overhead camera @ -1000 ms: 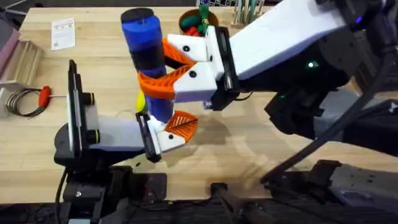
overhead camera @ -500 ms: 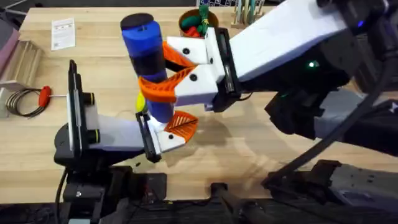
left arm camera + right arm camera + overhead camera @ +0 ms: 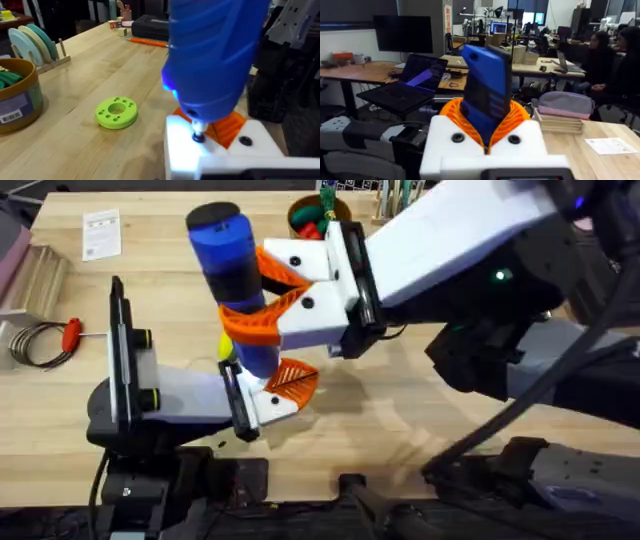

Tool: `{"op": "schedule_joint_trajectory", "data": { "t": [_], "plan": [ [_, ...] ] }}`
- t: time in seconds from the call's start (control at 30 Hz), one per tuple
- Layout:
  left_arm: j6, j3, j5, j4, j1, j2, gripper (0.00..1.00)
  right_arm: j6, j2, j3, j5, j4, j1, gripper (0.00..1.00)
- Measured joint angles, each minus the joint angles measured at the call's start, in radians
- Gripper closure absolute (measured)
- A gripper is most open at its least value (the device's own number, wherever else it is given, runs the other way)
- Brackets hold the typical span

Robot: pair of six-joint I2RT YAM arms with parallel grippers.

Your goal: Pick up the gripper from the table and insert it into the empty holder that is missing its gripper. Then pick up a screw, insert it into the mounting hole, and use the screwdriver to tighten it. Finally, clean up the table by picking up the vegetable and placing it into the bucket.

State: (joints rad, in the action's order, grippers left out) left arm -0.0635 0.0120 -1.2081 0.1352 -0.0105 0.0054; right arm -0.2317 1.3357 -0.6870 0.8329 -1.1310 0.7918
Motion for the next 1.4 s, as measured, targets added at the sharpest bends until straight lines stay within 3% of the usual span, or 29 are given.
{"op": "schedule_joint_trajectory", "data": {
  "t": [0.23,0.47,0.67,0.9,1.07,1.2,1.4],
  "plan": [
    [-0.004,0.0,0.0,0.0,0.0,0.0,0.992,-0.008,0.025,-0.074,0.025,0.064,0.0,0.98],
    [-0.005,0.0,0.0,0.0,0.0,0.0,0.992,-0.01,0.017,-0.257,0.023,0.076,0.0,0.98],
    [-0.005,0.0,0.0,0.0,0.0,0.0,0.992,-0.009,-0.001,-0.277,0.025,0.167,-0.017,0.98],
    [-0.005,0.0,0.0,0.0,0.0,0.0,0.992,0.082,0.0,-0.279,-0.003,0.619,-0.162,0.98],
    [-0.005,0.0,0.0,0.0,0.0,0.0,0.992,0.231,0.006,-0.383,-0.05,1.092,-0.334,0.98],
    [-0.005,0.0,0.0,0.0,0.0,0.0,0.992,0.412,0.006,-0.529,-0.14,1.483,-0.448,0.98],
    [-0.005,0.0,0.0,0.0,0.0,0.0,0.992,0.72,0.005,-0.624,-0.354,1.776,-0.529,0.98]
  ]
}}
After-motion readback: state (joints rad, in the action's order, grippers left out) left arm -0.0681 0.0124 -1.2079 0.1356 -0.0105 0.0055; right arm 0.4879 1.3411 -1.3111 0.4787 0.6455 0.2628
